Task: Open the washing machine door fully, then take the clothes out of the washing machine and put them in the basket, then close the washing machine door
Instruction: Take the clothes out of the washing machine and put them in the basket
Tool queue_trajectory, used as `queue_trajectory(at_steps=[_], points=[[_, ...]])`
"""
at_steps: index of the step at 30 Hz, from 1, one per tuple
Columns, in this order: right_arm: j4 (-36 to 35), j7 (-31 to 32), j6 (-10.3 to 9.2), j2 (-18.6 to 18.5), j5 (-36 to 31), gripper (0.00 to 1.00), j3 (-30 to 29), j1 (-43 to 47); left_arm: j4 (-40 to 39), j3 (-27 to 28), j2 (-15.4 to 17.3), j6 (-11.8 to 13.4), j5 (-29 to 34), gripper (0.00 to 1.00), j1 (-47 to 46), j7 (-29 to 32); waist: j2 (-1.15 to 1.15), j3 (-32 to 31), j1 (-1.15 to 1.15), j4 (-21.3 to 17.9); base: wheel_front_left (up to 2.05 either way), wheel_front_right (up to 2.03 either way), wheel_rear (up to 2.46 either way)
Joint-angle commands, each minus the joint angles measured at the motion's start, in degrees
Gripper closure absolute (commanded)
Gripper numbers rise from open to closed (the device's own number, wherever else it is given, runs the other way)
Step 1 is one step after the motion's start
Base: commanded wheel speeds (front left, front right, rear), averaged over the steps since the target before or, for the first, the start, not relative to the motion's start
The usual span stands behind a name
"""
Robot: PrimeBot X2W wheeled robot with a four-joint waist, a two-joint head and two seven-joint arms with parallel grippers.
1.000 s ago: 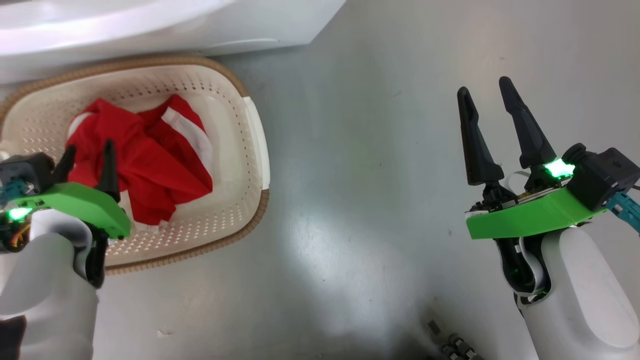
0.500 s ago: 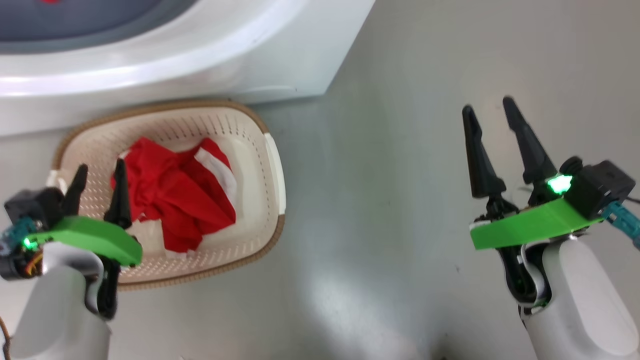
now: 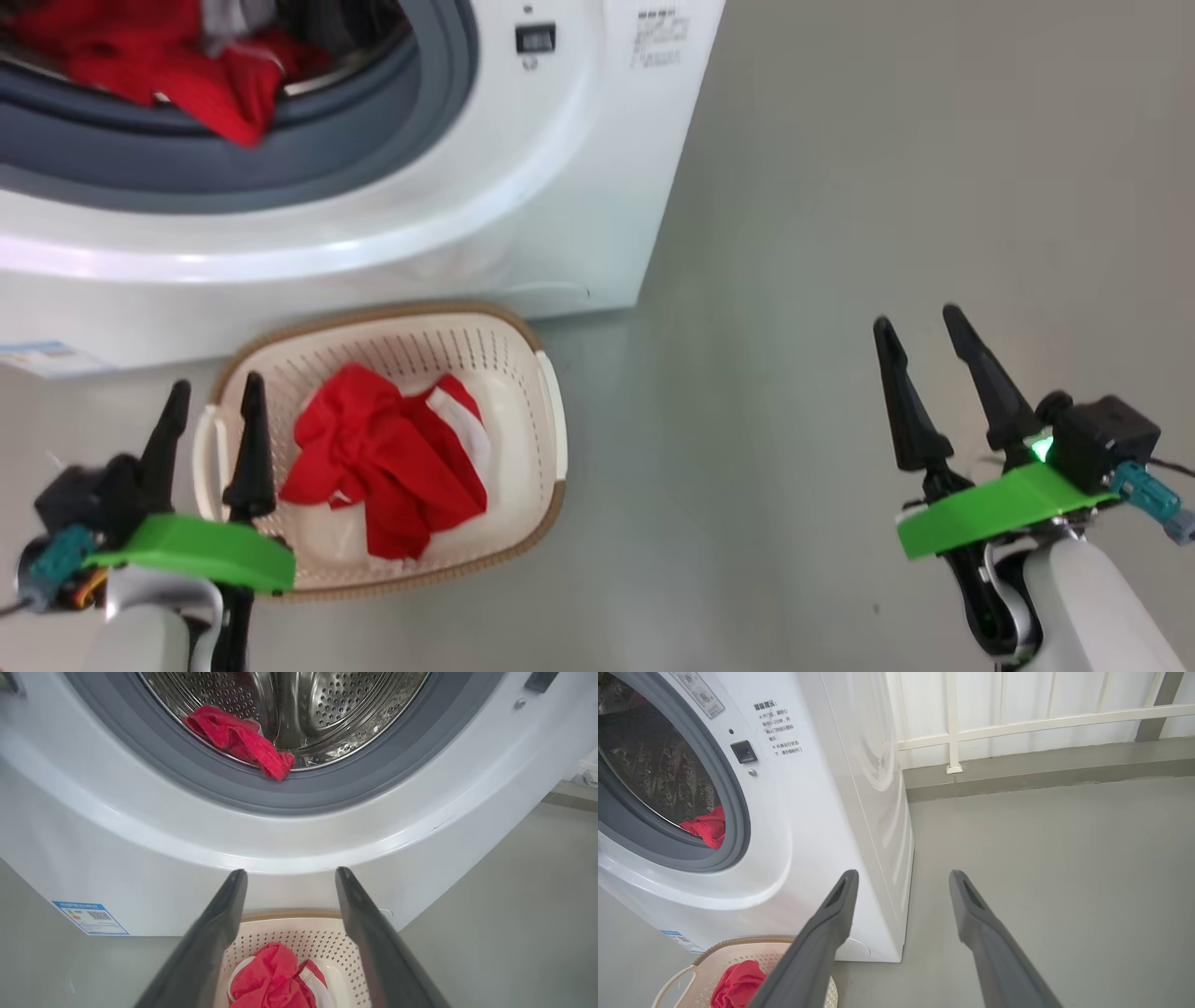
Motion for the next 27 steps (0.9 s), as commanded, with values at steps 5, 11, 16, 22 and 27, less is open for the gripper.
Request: queue_trajectory(at_steps=[5, 11, 16, 22, 27], points=[[-0.63, -0.37, 0.35, -1.54, 0.63, 0.00, 0.81, 3.67, -8.43, 3.44, 0.42, 0.05, 2.09, 0.00, 7.02, -0.28, 0.00, -8.80, 0.00, 1.13, 0.00, 0.00, 0.00], [-0.62, -0.37, 0.35, -2.44, 1.17, 0.00, 0.48, 6.88, -15.57, 4.22, -0.42, 0.05, 3.50, 0.00, 13.62, -0.28, 0.00, -12.41, 0.00, 1.10, 0.00, 0.00, 0.00], [-0.98, -0.37, 0.35, -3.32, 1.60, 0.00, -0.13, 9.45, -20.64, 5.12, -1.28, 0.05, 4.51, 0.00, 18.18, -0.28, 0.00, -14.51, 0.00, 1.25, 0.00, 0.00, 0.00], [-1.26, -0.37, 0.35, -3.63, 1.82, 0.00, -0.56, 11.52, -25.35, 7.22, -2.56, 0.05, 4.96, 0.00, 23.52, -0.28, 0.00, -16.11, 0.00, 1.14, 0.00, 0.00, 0.00], [-1.80, -0.37, 0.35, -3.34, 1.83, 0.00, -1.22, 12.34, -27.98, 8.43, -3.25, 0.05, 4.32, 0.00, 26.11, -0.28, 0.00, -16.19, 0.00, 1.17, 0.00, 0.00, 0.00]])
